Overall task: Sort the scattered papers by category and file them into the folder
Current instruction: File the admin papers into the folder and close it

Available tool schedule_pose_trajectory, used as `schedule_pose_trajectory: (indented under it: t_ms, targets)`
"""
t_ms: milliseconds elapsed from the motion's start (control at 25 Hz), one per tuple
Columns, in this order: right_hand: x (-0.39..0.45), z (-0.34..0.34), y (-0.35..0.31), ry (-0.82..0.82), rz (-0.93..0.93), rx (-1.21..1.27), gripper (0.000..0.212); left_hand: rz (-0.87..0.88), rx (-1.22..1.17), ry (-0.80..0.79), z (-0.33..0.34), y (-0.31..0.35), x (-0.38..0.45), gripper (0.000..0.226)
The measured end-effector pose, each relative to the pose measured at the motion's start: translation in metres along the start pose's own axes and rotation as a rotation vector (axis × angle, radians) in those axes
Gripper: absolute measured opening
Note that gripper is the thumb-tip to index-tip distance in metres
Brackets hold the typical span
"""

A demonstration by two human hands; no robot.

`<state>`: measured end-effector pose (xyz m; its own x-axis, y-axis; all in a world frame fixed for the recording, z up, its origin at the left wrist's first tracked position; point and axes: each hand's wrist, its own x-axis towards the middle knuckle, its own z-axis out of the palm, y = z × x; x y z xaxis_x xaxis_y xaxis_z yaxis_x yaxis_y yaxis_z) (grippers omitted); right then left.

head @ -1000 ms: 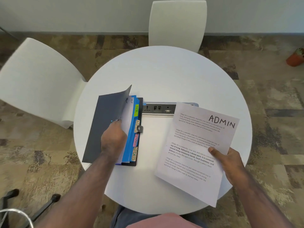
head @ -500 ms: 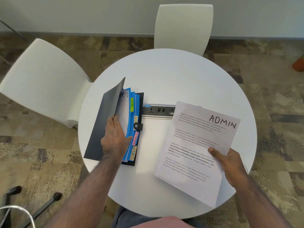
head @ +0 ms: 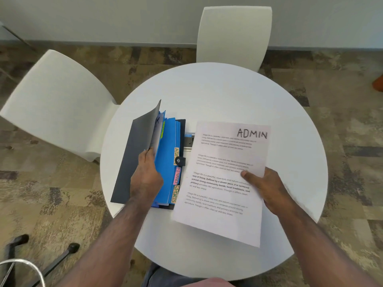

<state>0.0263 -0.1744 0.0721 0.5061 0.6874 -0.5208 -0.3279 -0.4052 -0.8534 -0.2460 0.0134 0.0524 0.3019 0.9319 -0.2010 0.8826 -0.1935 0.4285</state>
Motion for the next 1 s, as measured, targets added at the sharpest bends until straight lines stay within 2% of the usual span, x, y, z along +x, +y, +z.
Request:
schedule_pose_trajectory:
  t_ms: [120,280,400,480,720,1000]
  targets:
    - [0.023,0.028,-0.01,-0.064,-0.01,-0.11,0.023,0.028,-0.1,-0.051,-0.004,-0.004,0.004,0.071]
    - [0.054,0.063,-0.019,-0.104,-0.011,-0.26,0.015,0.051,-0.108,-0.086,-0.007,-0.006,0.003,0.071]
    - [0.073,0.087,-0.021,-0.072,-0.024,-0.333,0.018,0.055,-0.094,-0.105,-0.008,-0.008,0.002,0.071]
    - [0.08,0.103,-0.018,-0.019,-0.035,-0.377,0.012,0.073,-0.086,-0.119,-0.008,-0.009,0.001,0.071]
    - [0.075,0.152,0.015,0.047,-0.046,-0.464,0.03,0.092,-0.152,-0.156,-0.008,-0.004,-0.003,0.071]
    - [0.071,0.225,0.021,0.025,-0.06,-0.474,0.025,0.07,-0.247,-0.161,-0.004,0.0,-0.006,0.059]
